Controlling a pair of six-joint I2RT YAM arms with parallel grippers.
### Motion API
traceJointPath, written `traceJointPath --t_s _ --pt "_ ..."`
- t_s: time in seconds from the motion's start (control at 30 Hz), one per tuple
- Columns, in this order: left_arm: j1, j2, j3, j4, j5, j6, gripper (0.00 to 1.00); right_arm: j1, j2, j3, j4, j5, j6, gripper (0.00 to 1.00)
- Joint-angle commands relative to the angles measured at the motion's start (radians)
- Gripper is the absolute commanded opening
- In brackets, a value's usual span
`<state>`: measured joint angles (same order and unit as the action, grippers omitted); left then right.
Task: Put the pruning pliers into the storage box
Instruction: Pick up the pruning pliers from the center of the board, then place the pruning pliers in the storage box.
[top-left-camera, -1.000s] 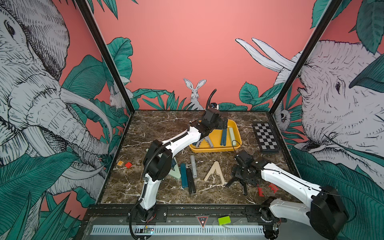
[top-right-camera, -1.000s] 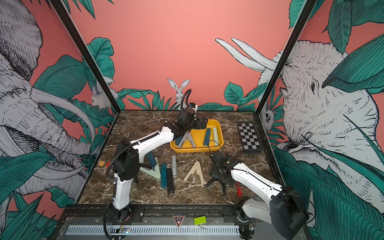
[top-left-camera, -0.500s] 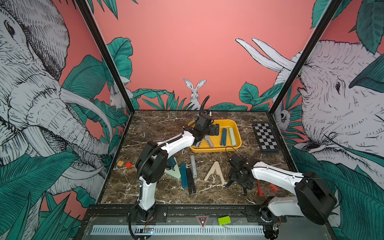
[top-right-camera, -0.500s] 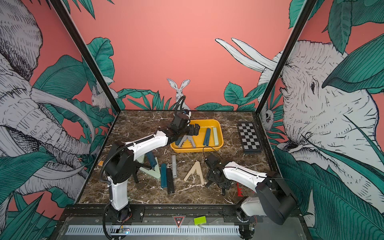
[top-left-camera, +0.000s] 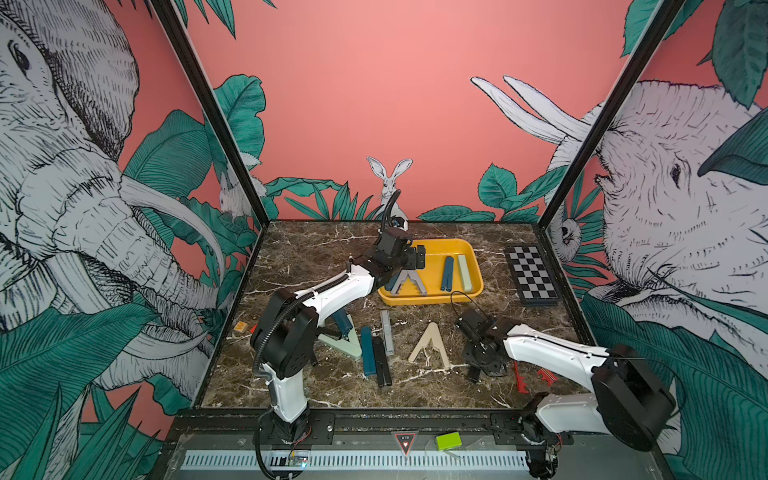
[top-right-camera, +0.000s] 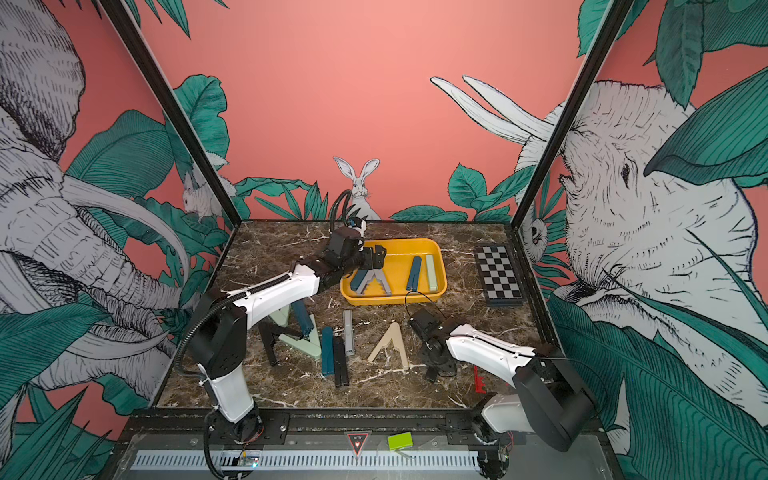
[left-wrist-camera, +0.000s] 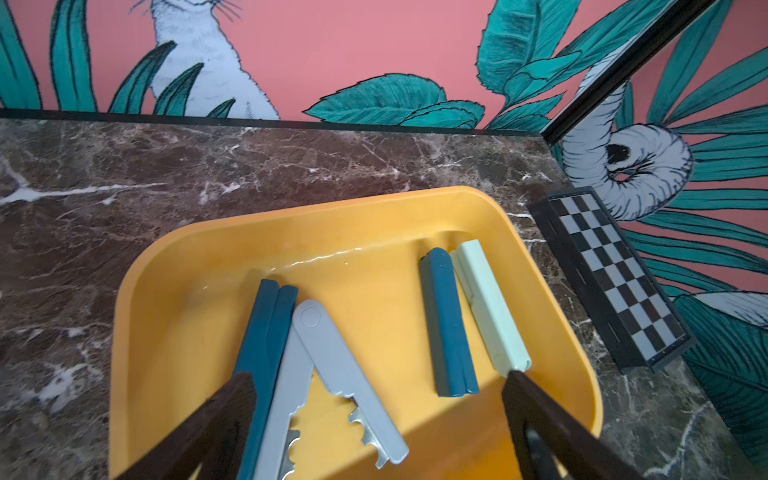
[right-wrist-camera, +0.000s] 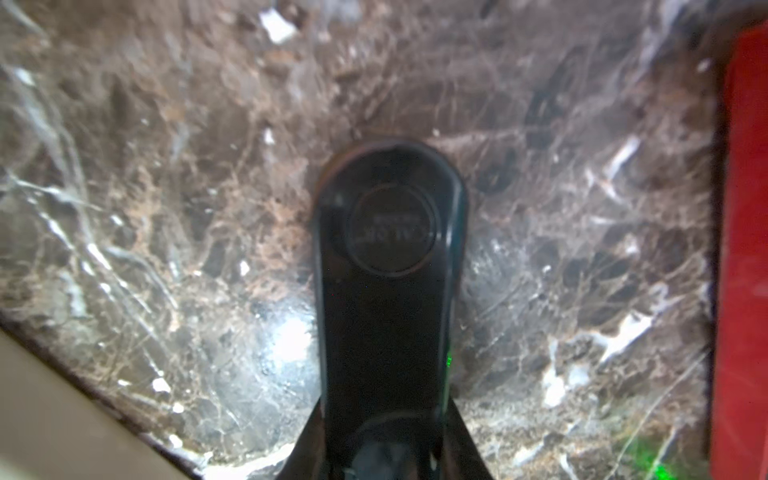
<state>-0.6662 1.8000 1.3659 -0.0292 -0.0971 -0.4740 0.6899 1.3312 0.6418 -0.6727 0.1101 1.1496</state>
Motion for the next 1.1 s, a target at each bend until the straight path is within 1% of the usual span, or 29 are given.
traceJointPath --t_s 0.0,0.13,0.2,0.27,0.33,0.4,0.47,0.67,0.73,0.83,0.93,1.07 --pt "0.023 -0.085 -0.053 0.006 -0.023 -0.009 0.95 -0.016 -0.028 0.057 -0.015 0.060 -0.057 0.00" --pt "0.036 -0.166 -0.136 0.011 -0.071 0.029 0.95 -0.034 -0.127 0.153 -0.100 0.148 -0.117 0.00" --pt "0.036 -0.208 -0.183 0.014 -0.088 0.045 0.95 -0.050 -0.170 0.227 -0.137 0.196 -0.175 0.00" --pt "0.036 -0.243 -0.230 0.011 -0.105 0.046 0.95 -0.077 -0.171 0.301 -0.138 0.217 -0.246 0.00" --pt "0.036 -0.280 -0.275 0.010 -0.129 0.042 0.96 -0.110 -0.130 0.384 -0.114 0.191 -0.326 0.00" --pt "0.036 -0.318 -0.321 0.004 -0.156 0.040 0.96 -0.127 -0.042 0.489 -0.100 0.160 -0.394 0.00" --pt "0.035 -0.350 -0.354 -0.008 -0.180 0.038 0.97 -0.135 0.055 0.591 -0.079 0.138 -0.434 0.00" --pt "0.036 -0.401 -0.401 -0.058 -0.226 0.029 0.98 -0.157 0.378 0.858 0.060 0.013 -0.461 0.00" --pt "0.036 -0.411 -0.410 -0.076 -0.236 0.029 0.98 -0.162 0.501 0.950 0.080 -0.026 -0.488 0.00" --pt "0.036 -0.426 -0.420 -0.103 -0.249 0.032 0.99 -0.178 0.668 1.092 0.054 -0.054 -0.531 0.00" --pt "0.038 -0.448 -0.437 -0.121 -0.252 0.031 0.99 -0.198 0.787 1.176 0.043 -0.076 -0.559 0.00" --pt "0.040 -0.484 -0.473 -0.123 -0.255 0.016 0.99 -0.224 0.856 1.203 0.064 -0.076 -0.566 0.00"
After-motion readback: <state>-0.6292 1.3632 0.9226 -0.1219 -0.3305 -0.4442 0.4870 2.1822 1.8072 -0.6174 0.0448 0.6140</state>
